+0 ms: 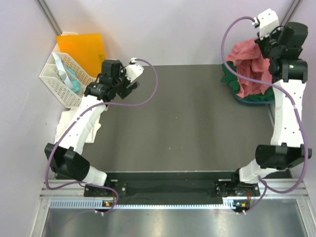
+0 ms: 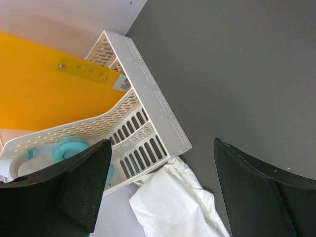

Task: Fold and stack the t-shirts
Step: Grab crumpled tshirt from bin with the right arm, then move the tshirt to the center of the board

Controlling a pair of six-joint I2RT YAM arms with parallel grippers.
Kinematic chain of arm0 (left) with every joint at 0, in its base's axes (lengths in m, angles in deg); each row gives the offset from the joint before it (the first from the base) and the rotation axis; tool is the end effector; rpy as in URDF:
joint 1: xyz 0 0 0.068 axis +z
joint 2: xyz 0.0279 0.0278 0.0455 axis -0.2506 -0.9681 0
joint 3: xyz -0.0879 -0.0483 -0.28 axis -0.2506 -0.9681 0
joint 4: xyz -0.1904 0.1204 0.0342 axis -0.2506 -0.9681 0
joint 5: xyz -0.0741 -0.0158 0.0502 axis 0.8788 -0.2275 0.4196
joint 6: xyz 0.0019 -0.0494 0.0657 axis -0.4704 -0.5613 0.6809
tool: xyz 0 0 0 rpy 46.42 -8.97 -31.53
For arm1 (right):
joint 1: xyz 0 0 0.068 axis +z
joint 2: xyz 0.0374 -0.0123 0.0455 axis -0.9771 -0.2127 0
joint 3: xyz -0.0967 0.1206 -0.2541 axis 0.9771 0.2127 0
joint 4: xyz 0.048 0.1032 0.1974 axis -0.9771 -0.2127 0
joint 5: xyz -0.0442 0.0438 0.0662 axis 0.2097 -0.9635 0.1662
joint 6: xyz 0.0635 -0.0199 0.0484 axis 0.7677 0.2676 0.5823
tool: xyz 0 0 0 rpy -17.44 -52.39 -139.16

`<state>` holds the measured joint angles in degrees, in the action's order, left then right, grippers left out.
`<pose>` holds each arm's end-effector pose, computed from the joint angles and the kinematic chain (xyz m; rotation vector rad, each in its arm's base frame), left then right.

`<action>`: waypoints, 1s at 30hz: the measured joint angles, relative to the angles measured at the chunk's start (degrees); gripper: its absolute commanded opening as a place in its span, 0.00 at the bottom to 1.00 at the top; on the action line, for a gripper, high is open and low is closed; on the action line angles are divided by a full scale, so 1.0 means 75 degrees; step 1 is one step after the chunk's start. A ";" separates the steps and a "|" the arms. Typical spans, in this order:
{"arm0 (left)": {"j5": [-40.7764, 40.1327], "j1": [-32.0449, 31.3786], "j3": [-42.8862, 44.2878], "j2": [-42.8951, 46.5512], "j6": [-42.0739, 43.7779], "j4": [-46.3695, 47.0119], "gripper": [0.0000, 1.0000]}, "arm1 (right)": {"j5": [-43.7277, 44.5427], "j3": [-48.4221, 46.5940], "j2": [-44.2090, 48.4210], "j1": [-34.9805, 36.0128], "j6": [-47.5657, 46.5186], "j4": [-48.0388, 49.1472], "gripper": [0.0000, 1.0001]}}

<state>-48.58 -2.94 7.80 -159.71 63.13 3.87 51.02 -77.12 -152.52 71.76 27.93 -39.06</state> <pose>0.3061 -0.0868 0.3928 0.9850 1.9318 0.3669 0.3328 -0.0311 0.5028 -0.5349 1.7791 -0.4840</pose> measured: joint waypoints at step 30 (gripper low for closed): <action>-0.0510 -0.2232 -0.1367 -0.0038 -0.0277 0.2602 0.89 | 0.3346 -0.1227 0.0516 0.5992 -0.3899 0.5383 0.00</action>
<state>-52.40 -19.68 -2.45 -160.00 61.05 23.38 76.11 -86.32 -148.66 116.70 -1.32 1.31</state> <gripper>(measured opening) 0.887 0.020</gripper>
